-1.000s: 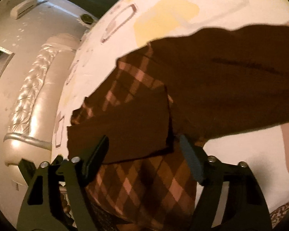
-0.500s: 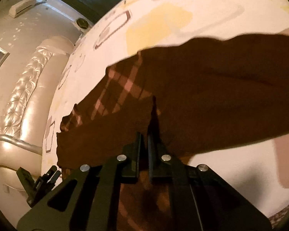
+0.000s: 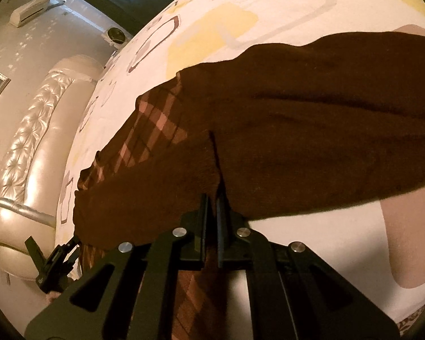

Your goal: Fold small clothes

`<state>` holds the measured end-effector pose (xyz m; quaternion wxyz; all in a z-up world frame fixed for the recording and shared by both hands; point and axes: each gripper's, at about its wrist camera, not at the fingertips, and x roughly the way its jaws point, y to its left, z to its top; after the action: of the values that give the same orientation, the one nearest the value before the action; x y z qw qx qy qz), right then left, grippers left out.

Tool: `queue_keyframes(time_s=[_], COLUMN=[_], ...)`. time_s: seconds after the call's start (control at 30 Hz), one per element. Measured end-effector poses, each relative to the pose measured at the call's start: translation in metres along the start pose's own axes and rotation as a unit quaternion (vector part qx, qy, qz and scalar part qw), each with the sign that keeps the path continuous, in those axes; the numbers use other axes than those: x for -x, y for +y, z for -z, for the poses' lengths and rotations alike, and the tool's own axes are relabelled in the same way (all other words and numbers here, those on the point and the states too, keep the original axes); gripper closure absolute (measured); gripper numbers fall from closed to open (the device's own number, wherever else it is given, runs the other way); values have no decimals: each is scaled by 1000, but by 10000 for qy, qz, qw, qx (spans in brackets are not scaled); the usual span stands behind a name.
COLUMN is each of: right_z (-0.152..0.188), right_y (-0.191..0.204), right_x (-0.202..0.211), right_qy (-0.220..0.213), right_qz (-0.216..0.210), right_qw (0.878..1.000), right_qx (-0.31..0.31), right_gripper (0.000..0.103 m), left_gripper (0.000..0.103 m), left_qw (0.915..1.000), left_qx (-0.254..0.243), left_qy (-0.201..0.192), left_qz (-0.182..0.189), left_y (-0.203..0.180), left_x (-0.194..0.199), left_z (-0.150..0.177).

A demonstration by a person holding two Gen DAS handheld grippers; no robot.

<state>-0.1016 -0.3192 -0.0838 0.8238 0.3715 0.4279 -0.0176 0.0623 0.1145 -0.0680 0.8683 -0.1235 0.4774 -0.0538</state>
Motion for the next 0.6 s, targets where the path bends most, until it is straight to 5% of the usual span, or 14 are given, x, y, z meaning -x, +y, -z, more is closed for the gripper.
queue_keyframes(time_s=[0.2, 0.3, 0.43, 0.5, 0.6], right_z=[1, 0, -2, -5, -9], right_y=[-2, -7, -28, -41, -62], right_x=[2, 4, 21, 40, 65], right_qy=[-16, 53, 22, -208, -503], right_qz=[-61, -241, -627, -539, -485], right_qw=[10000, 9995, 9959, 9954, 9927], right_qx=[-40, -194, -654, -763, -980], right_gripper=[98, 96, 86, 68, 63], left_gripper=[29, 29, 29, 29, 29], left_qw=[9987, 9990, 9977, 9961, 9958], left_qx=[-412, -215, -225, -393, -561], left_qy=[-58, -129, -439, -609, -607], left_qz=[-304, -378, -474, -508, -399], left_y=[-7, -6, -12, -18, -28], left_x=[1, 7, 17, 21, 15], left_z=[5, 3, -2, -4, -8])
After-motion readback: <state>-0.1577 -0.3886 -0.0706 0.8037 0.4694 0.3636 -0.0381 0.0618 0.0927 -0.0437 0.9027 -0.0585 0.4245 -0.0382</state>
